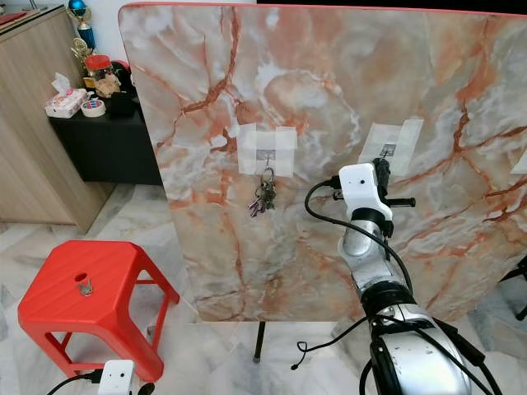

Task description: Hang keys on a hook

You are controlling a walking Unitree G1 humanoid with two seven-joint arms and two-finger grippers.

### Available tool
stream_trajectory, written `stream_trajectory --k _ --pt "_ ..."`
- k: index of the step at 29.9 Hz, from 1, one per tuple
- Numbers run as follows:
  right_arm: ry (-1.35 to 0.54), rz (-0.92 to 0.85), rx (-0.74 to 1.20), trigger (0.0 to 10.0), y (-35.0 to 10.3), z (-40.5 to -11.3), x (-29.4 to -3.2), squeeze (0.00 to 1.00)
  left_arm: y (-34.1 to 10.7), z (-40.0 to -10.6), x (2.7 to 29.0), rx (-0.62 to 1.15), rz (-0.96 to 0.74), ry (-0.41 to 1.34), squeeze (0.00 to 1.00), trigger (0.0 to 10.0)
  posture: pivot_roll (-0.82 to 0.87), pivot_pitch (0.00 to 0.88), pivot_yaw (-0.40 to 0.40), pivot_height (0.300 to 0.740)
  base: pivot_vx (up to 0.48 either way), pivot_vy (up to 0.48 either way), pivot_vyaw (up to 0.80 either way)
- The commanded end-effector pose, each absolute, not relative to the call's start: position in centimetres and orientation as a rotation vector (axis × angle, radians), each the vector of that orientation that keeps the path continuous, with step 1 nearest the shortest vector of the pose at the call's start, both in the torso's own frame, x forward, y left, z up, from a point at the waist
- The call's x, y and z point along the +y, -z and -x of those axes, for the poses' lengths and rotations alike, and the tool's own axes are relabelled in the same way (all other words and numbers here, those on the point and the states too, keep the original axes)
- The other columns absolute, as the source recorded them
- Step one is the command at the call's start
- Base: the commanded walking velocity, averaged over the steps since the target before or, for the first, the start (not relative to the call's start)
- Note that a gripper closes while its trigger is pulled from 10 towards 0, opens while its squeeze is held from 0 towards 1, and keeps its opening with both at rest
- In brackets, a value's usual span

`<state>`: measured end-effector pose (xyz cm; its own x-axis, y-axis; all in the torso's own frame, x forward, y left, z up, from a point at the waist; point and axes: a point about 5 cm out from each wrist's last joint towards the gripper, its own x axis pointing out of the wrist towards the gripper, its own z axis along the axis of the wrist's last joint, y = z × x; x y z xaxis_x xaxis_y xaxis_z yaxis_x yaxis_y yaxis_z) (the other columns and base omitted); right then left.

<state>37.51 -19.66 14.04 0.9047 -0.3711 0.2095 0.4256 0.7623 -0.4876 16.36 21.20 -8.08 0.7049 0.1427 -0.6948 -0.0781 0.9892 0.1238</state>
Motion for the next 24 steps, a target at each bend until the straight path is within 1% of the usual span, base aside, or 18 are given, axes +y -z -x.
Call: stream_trajectory --k 1,11,12,13,14,15,24 --pt "0.427 0.555 -0.106 10.0 -14.7 -37.9 -19.7 0.00 8.3 -16.2 21.1 0.799 -0.075 -0.133 0.00 10.0 0.05 0.000 -0.062 0.725 0.000 0.000 0.00" --pt "0.406 0.554 -0.092 10.0 -14.5 -38.0 -19.6 0.00 8.3 -16.2 21.1 0.799 -0.076 -0.133 0.00 10.0 0.05 0.000 -0.062 0.725 0.000 0.000 0.00" --pt "0.404 0.546 -0.096 10.0 -14.5 -37.9 -19.5 0.31 8.3 -16.2 21.1 0.799 -0.075 -0.134 0.00 10.0 0.05 0.000 -0.062 0.725 0.000 0.000 0.00" --pt "0.404 0.546 -0.096 10.0 -14.5 -37.9 -19.5 0.31 8.3 -16.2 21.1 0.799 -0.075 -0.134 0.00 10.0 0.05 0.000 -0.062 0.725 0.000 0.000 0.00" --pt "0.403 0.541 -0.100 10.0 -14.5 -37.9 -19.5 0.84 8.3 -16.2 21.1 0.800 -0.076 -0.134 0.00 10.0 0.05 0.000 -0.062 0.725 0.000 0.000 0.00" --pt "0.402 0.537 -0.105 10.0 -14.6 -37.9 -19.5 1.00 8.3 -16.2 21.1 0.799 -0.076 -0.134 0.00 10.0 0.05 0.000 -0.062 0.725 0.000 0.000 0.00" --pt "0.359 0.489 -0.195 10.0 -14.6 -37.3 -18.6 1.00 8.3 -16.1 21.0 0.802 -0.074 -0.134 0.00 10.0 0.04 0.000 -0.061 0.725 0.000 0.000 0.00"
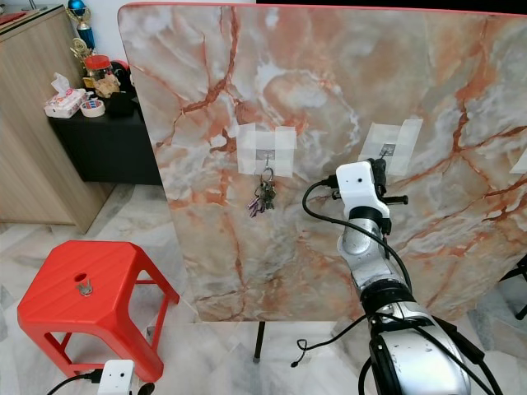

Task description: Hang keys on a hook

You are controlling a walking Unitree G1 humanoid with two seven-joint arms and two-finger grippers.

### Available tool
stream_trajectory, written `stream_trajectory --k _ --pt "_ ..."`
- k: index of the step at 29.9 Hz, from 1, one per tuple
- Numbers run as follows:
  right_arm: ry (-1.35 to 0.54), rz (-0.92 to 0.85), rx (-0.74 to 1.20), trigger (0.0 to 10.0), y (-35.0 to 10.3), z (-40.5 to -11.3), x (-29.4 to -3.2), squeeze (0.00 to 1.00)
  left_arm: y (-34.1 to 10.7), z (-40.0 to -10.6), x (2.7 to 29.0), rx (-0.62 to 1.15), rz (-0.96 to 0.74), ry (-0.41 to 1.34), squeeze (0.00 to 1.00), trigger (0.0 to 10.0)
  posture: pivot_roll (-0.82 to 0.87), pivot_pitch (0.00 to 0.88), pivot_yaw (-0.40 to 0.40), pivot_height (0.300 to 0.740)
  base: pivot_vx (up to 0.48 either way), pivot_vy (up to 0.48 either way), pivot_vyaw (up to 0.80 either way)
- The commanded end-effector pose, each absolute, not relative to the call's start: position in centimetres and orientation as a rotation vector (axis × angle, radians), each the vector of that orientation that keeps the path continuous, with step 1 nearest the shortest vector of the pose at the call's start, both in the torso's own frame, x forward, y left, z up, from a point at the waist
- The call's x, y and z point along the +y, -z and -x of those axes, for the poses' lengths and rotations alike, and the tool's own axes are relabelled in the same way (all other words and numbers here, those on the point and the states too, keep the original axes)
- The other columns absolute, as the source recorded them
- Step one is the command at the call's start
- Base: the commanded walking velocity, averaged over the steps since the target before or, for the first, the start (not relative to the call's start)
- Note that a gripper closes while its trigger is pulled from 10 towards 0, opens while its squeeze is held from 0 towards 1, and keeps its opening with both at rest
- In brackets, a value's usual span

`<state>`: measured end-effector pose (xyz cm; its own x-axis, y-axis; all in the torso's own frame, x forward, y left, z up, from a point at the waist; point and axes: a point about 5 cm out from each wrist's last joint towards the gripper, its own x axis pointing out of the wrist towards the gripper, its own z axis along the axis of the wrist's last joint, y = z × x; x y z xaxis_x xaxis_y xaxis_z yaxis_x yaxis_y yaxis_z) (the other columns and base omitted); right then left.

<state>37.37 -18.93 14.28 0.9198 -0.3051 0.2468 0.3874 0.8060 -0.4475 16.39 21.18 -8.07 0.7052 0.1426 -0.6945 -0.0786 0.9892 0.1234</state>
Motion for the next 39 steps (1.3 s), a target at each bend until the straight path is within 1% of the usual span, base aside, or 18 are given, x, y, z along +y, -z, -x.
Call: stream_trajectory --k 1,3,4,5,6,10,12,13,15,16,19,22,23,28,30,31,36,39 --pt "0.347 0.480 -0.202 10.0 -14.4 -37.2 -18.5 1.00 8.3 -16.1 21.0 0.803 -0.074 -0.133 0.00 10.0 0.04 0.000 -0.061 0.725 0.000 0.000 0.00" --pt "0.334 0.474 -0.209 10.0 -14.2 -37.0 -18.4 1.00 8.3 -16.1 21.0 0.803 -0.073 -0.132 0.00 10.0 0.04 0.000 -0.061 0.725 0.000 0.000 0.00" --pt "0.294 0.449 -0.210 10.0 -13.7 -36.6 -18.0 0.34 8.3 -16.1 20.9 0.804 -0.073 -0.131 0.00 10.0 0.04 0.000 -0.061 0.725 0.000 0.000 0.00" --pt "0.266 0.437 -0.208 10.0 -13.3 -36.4 -17.8 0.00 8.4 -16.1 20.9 0.804 -0.073 -0.130 0.00 10.0 0.04 0.000 -0.061 0.725 0.000 0.000 0.00" --pt "0.203 0.407 -0.183 10.0 -12.3 -35.9 -17.4 0.00 8.4 -16.1 20.9 0.803 -0.073 -0.129 0.00 10.0 0.04 0.000 -0.061 0.725 0.000 0.000 0.00" --pt "0.144 0.337 -0.110 10.0 -10.3 -35.0 -17.1 0.00 8.4 -16.0 20.9 0.804 -0.074 -0.129 0.00 10.0 0.04 0.000 -0.061 0.725 0.000 0.000 0.00" --pt "0.108 0.290 -0.021 10.0 -8.4 -34.2 -17.0 0.00 8.4 -16.0 20.9 0.804 -0.075 -0.129 0.00 10.0 0.04 0.000 -0.061 0.725 0.000 0.000 0.00" --pt "0.122 0.235 0.065 10.0 -6.8 -33.5 -17.3 0.00 8.4 -16.0 20.9 0.804 -0.075 -0.129 0.00 10.0 0.04 0.000 -0.062 0.725 0.000 0.000 0.00" --pt "0.145 0.170 0.154 10.0 -5.1 -32.6 -17.7 0.00 8.4 -16.0 20.9 0.803 -0.076 -0.129 0.00 10.0 0.04 0.000 -0.062 0.725 0.000 0.000 0.00" --pt "0.168 0.111 0.291 10.0 -2.5 -31.0 -18.2 0.00 8.3 -16.1 21.0 0.803 -0.078 -0.129 0.00 10.0 0.03 0.000 -0.060 0.725 0.000 0.000 0.00" --pt "0.173 0.010 0.501 10.0 1.3 -27.9 -18.6 0.00 8.3 -16.1 21.1 0.803 -0.081 -0.128 0.00 10.0 0.03 0.000 -0.051 0.725 0.000 0.000 0.00" --pt "0.171 -0.045 0.632 10.0 3.5 -25.7 -18.7 0.00 8.3 -16.1 21.2 0.805 -0.088 -0.123 0.00 10.0 0.03 0.000 -0.042 0.725 0.000 0.000 0.00" --pt "0.153 -0.053 0.698 10.0 4.6 -24.4 -18.6 0.00 8.3 -16.2 21.2 0.806 -0.091 -0.118 0.00 10.0 0.02 0.000 -0.036 0.725 0.000 0.000 0.00" --pt "0.100 -0.046 0.869 10.0 7.3 -20.5 -18.3 0.00 8.2 -16.3 21.3 0.805 -0.098 -0.108 0.00 10.0 0.03 0.000 -0.032 0.725 0.000 0.000 0.00" --pt "0.146 -0.061 0.954 10.0 8.4 -18.3 -19.2 0.00 8.1 -16.5 21.3 0.804 -0.099 -0.107 0.00 10.0 0.03 0.000 -0.033 0.725 0.000 0.000 0.00" --pt "0.146 -0.061 0.954 10.0 8.4 -18.3 -19.2 0.00 8.1 -16.5 21.3 0.804 -0.099 -0.107 0.00 10.0 0.03 0.000 -0.033 0.725 0.000 0.000 0.00" --pt "0.216 -0.130 0.992 10.0 9.2 -16.0 -20.7 0.00 8.2 -16.5 21.4 0.811 -0.096 -0.097 0.00 10.0 0.02 0.000 -0.024 0.725 0.000 0.000 0.00" --pt "0.208 -0.111 1.018 10.0 9.4 -15.0 -21.5 0.00 8.2 -16.4 21.3 0.817 -0.099 -0.090 0.00 10.0 0.02 0.000 -0.024 0.725 0.000 0.000 0.00"
